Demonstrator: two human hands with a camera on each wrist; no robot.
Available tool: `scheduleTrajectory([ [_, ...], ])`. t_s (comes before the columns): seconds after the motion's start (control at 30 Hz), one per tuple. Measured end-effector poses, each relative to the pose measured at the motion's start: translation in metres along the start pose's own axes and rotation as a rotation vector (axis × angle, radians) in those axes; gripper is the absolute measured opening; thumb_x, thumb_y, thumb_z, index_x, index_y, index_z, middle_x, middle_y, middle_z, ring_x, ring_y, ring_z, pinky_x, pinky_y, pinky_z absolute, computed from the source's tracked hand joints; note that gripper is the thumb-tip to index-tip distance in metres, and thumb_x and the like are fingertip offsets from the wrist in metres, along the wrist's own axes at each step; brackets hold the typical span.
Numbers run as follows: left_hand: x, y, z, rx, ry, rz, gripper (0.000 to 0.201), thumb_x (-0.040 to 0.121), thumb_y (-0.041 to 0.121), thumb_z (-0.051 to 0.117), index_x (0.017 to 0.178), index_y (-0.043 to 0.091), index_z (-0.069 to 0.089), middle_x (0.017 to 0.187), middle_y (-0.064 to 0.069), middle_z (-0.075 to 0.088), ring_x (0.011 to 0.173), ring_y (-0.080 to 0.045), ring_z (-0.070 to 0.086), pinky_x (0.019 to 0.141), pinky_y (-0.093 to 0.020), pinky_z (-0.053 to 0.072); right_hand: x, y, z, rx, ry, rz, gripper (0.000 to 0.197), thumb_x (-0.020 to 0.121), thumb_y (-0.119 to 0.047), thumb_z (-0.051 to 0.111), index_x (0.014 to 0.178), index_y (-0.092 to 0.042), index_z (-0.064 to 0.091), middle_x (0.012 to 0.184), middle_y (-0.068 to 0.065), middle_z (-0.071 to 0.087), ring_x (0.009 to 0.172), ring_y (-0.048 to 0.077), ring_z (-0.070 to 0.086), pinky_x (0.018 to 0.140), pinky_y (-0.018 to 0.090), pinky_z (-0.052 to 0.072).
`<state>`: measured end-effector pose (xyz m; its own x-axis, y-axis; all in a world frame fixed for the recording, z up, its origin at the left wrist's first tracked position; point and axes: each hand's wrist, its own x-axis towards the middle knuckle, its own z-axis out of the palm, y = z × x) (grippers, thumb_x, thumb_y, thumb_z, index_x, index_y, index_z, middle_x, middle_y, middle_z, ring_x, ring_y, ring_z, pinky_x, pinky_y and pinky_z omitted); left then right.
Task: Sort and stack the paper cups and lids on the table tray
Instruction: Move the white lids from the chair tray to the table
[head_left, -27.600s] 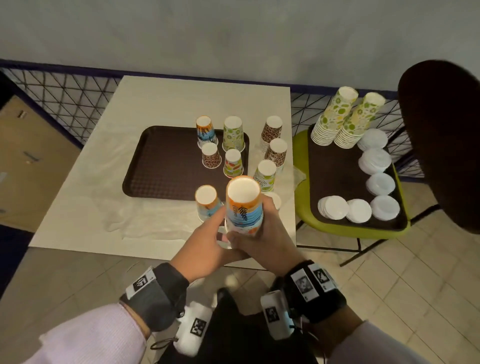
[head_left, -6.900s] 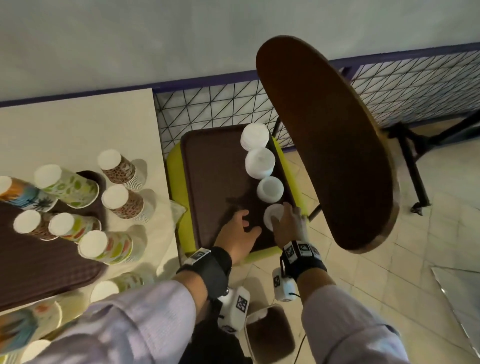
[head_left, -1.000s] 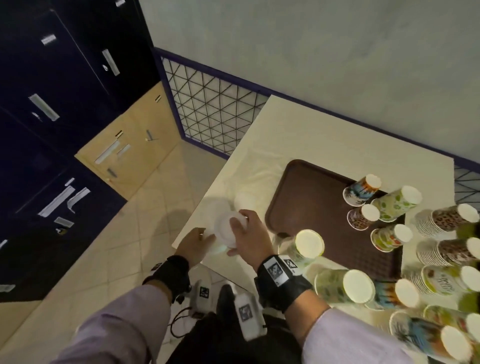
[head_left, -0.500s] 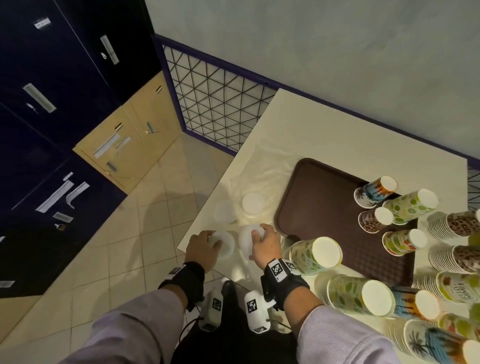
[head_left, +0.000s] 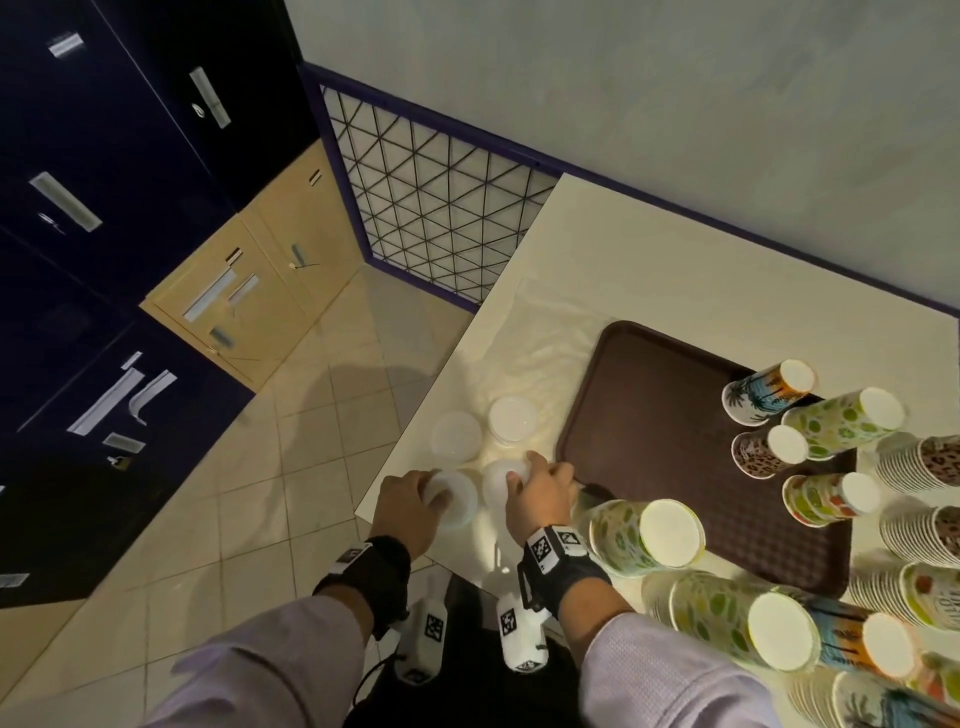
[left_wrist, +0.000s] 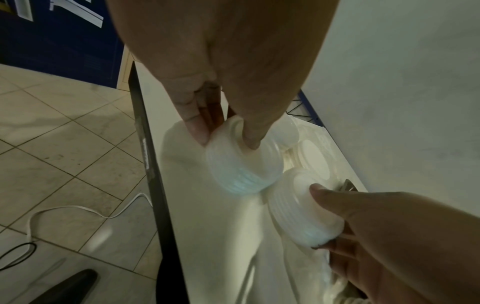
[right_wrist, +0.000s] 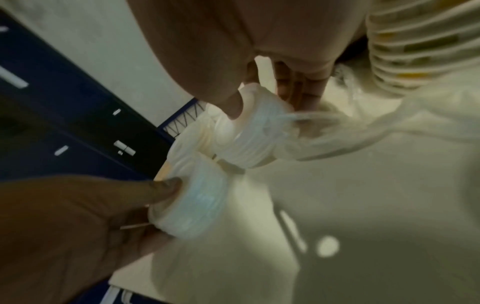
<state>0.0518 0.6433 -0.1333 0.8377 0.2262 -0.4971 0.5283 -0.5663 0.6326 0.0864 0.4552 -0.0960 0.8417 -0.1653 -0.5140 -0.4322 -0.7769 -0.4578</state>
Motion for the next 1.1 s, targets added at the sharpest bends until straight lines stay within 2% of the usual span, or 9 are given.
scheduleTrajectory([
  [0.1, 0.0, 0.0, 0.002, -0.028, -0.004, -0.02, 0.045, 0.097, 0.031, 0.069, 0.14, 0.021, 0.061, 0.13, -0.01, 0.057, 0.1, -0.016, 0.055, 0.094, -0.026, 0.046, -0.002, 0.003, 0.002, -0.051, 0.024, -0.069, 0.044, 0.103, -0.032, 0.047, 0.144, -0.016, 0.043, 0.139, 0.013, 0.038, 0.127, 0.033, 0.044, 0.107, 0.039, 0.038],
  [0.2, 0.002, 0.002, 0.0, -0.034, -0.003, -0.009, 0.044, 0.096, 0.03, 0.066, 0.139, 0.021, 0.06, 0.128, -0.009, 0.06, 0.102, -0.018, 0.06, 0.097, -0.03, 0.051, 0.0, 0.003, 0.004, -0.118, 0.032, -0.124, 0.04, 0.105, -0.031, 0.043, 0.141, -0.015, 0.044, 0.139, 0.012, 0.041, 0.129, 0.031, 0.041, 0.11, 0.042, 0.036],
  [0.3, 0.003, 0.003, -0.001, -0.058, 0.001, -0.023, 0.043, 0.094, 0.03, 0.064, 0.136, 0.022, 0.062, 0.125, -0.009, 0.063, 0.103, -0.021, 0.064, 0.095, -0.033, 0.054, 0.001, 0.002, 0.004, -0.081, 0.013, -0.123, 0.037, 0.105, -0.03, 0.042, 0.139, -0.016, 0.047, 0.139, 0.011, 0.038, 0.129, 0.03, 0.04, 0.111, 0.042, 0.036],
  [0.43, 0.003, 0.002, 0.0, -0.062, -0.018, -0.034, 0.044, 0.093, 0.025, 0.065, 0.137, 0.022, 0.061, 0.126, -0.009, 0.062, 0.104, -0.021, 0.064, 0.094, -0.029, 0.053, 0.0, 0.003, 0.006, -0.083, 0.035, -0.112, 0.035, 0.106, -0.029, 0.041, 0.136, -0.014, 0.05, 0.137, 0.012, 0.038, 0.127, 0.029, 0.038, 0.111, 0.04, 0.037],
  [0.63, 0.001, 0.004, -0.002, -0.052, -0.025, -0.033, 0.044, 0.093, 0.026, 0.066, 0.137, 0.02, 0.062, 0.124, -0.007, 0.065, 0.107, -0.021, 0.064, 0.088, -0.026, 0.05, -0.008, -0.007, 0.001, -0.13, 0.049, -0.104, 0.039, 0.105, -0.03, 0.037, 0.139, -0.012, 0.045, 0.138, 0.014, 0.041, 0.127, 0.033, 0.039, 0.113, 0.041, 0.026],
  [0.77, -0.001, 0.004, -0.007, -0.032, -0.023, -0.046, 0.041, 0.093, 0.027, 0.067, 0.134, 0.02, 0.062, 0.121, -0.003, 0.068, 0.112, -0.022, 0.062, 0.093, -0.03, 0.05, -0.026, -0.014, -0.005, -0.188, 0.104, -0.151, 0.049, 0.096, -0.025, 0.047, 0.141, -0.005, 0.043, 0.136, 0.018, 0.042, 0.119, 0.039, 0.041, 0.105, 0.046, 0.032],
  [0.93, -0.006, 0.006, -0.013, -0.039, -0.002, -0.05, 0.04, 0.092, 0.026, 0.072, 0.13, 0.016, 0.063, 0.116, 0.0, 0.07, 0.102, -0.022, 0.068, 0.091, -0.033, 0.054, -0.049, -0.02, -0.022, -0.212, 0.09, -0.244, 0.067, 0.091, -0.021, 0.049, 0.152, -0.005, 0.028, 0.144, 0.017, 0.031, 0.126, 0.036, 0.032, 0.106, 0.042, 0.032],
  [1.03, -0.012, 0.011, -0.016, -0.046, -0.009, -0.048, 0.041, 0.09, 0.039, 0.072, 0.123, 0.017, 0.064, 0.115, 0.0, 0.071, 0.099, -0.024, 0.071, 0.093, -0.04, 0.056, -0.06, -0.023, -0.033, -0.147, 0.1, -0.284, 0.065, 0.09, -0.019, 0.05, 0.151, -0.006, 0.032, 0.144, 0.016, 0.033, 0.124, 0.035, 0.033, 0.106, 0.043, 0.032],
  [1.1, -0.022, 0.021, -0.022, -0.11, 0.066, -0.055, 0.033, 0.091, 0.042, 0.073, 0.11, 0.016, 0.064, 0.11, 0.001, 0.068, 0.1, -0.021, 0.067, 0.087, -0.034, 0.051, -0.068, -0.024, -0.04, -0.096, 0.119, -0.323, 0.059, 0.087, -0.016, 0.052, 0.144, -0.006, 0.041, 0.136, 0.016, 0.038, 0.119, 0.035, 0.036, 0.102, 0.044, 0.037],
])
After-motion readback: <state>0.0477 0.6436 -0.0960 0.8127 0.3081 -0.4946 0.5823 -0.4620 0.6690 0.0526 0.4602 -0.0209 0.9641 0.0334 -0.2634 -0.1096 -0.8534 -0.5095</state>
